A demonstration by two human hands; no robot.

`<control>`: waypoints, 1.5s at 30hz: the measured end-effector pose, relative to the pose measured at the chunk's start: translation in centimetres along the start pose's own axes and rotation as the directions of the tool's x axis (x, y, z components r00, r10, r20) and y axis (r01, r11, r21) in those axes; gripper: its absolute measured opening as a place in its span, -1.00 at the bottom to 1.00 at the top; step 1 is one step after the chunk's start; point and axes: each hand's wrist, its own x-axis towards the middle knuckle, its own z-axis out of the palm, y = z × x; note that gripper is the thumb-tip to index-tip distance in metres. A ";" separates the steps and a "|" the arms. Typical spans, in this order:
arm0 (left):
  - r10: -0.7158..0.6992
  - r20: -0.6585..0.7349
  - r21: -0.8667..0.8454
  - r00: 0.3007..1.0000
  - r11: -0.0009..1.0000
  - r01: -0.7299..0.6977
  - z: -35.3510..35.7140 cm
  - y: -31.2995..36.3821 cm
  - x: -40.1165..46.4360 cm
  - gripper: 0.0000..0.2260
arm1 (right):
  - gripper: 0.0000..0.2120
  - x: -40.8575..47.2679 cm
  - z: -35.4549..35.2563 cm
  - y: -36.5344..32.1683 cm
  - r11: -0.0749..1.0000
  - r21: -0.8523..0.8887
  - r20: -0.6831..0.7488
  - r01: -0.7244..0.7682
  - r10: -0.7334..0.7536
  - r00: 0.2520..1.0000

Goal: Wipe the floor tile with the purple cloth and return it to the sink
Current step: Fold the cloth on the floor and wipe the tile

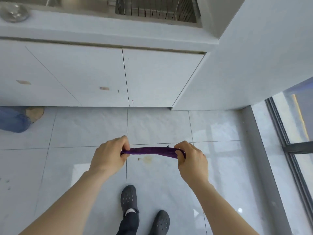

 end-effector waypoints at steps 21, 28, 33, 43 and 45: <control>-0.143 0.301 -0.078 0.943 0.982 0.173 43.2 -20.4 9.2 -0.84 | -0.85 0.0 41.6 26.0 0.999 -0.003 0.062 -0.039 0.040 0.997; -0.084 0.186 -0.187 0.979 0.975 0.119 52.6 -26.3 15.3 -0.85 | -0.82 4.4 53.1 30.8 1.000 -0.005 -0.096 0.013 -0.013 0.995; 0.033 0.066 -0.167 0.997 0.986 -0.022 56.4 -28.7 18.3 -0.84 | -0.79 8.6 58.0 32.1 0.995 -0.045 -0.220 0.093 -0.101 0.970; 0.286 -0.073 0.099 0.955 0.955 -0.279 58.4 -31.1 20.3 -0.68 | -0.56 8.2 61.6 29.8 0.990 -0.077 -0.232 0.121 -0.136 0.963; 0.231 -0.147 0.159 0.962 0.965 -0.208 58.0 -32.4 21.5 -0.56 | -0.34 6.2 63.0 30.3 0.976 -0.148 -0.063 0.158 -0.168 0.984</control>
